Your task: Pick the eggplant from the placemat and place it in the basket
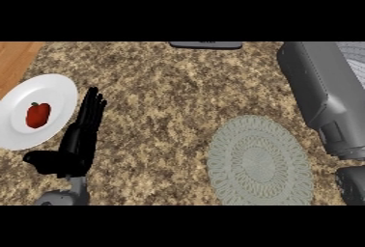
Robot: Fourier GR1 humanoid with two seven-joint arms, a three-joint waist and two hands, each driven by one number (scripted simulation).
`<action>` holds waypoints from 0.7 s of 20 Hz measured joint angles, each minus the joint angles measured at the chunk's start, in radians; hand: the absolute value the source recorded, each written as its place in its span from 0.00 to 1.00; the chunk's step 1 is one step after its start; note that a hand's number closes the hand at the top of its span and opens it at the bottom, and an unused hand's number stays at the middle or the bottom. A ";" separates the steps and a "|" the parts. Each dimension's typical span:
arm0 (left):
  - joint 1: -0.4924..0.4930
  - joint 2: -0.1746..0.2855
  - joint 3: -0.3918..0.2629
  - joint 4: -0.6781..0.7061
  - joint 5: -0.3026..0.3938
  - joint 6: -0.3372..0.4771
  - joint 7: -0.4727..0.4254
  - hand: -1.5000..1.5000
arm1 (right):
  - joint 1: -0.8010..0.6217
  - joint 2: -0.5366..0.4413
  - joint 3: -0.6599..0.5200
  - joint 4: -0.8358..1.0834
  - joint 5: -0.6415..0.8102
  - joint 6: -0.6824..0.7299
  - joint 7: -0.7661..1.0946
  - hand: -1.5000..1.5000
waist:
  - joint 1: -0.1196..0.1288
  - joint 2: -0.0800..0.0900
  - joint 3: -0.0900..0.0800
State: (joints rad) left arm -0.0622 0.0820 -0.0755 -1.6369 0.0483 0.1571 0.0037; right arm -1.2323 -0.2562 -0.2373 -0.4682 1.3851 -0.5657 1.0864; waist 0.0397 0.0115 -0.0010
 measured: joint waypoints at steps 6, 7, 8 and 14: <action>0.034 0.019 0.023 -0.014 0.020 -0.023 -0.010 0.50 | 0.012 -0.048 -0.016 0.030 0.045 0.031 0.024 1.00 | -0.017 -0.006 0.000; 0.030 0.017 0.024 -0.015 0.019 -0.021 -0.006 0.50 | 0.024 -0.053 -0.023 0.030 0.045 0.023 0.016 1.00 | -0.019 -0.006 0.000; 0.028 0.017 0.026 -0.024 0.019 -0.016 0.003 0.50 | 0.035 -0.055 -0.027 0.022 0.045 0.019 0.013 1.00 | -0.022 -0.008 0.001; 0.027 0.016 0.036 -0.024 0.014 -0.009 0.014 0.50 | 0.100 -0.095 -0.059 -0.030 0.031 0.005 -0.016 1.00 | -0.034 -0.011 0.001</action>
State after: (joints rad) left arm -0.0351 0.0976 -0.0396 -1.6609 0.0622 0.1484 0.0180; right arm -1.1321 -0.3509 -0.2964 -0.4981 1.4162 -0.5609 1.0704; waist 0.0056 0.0003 -0.0004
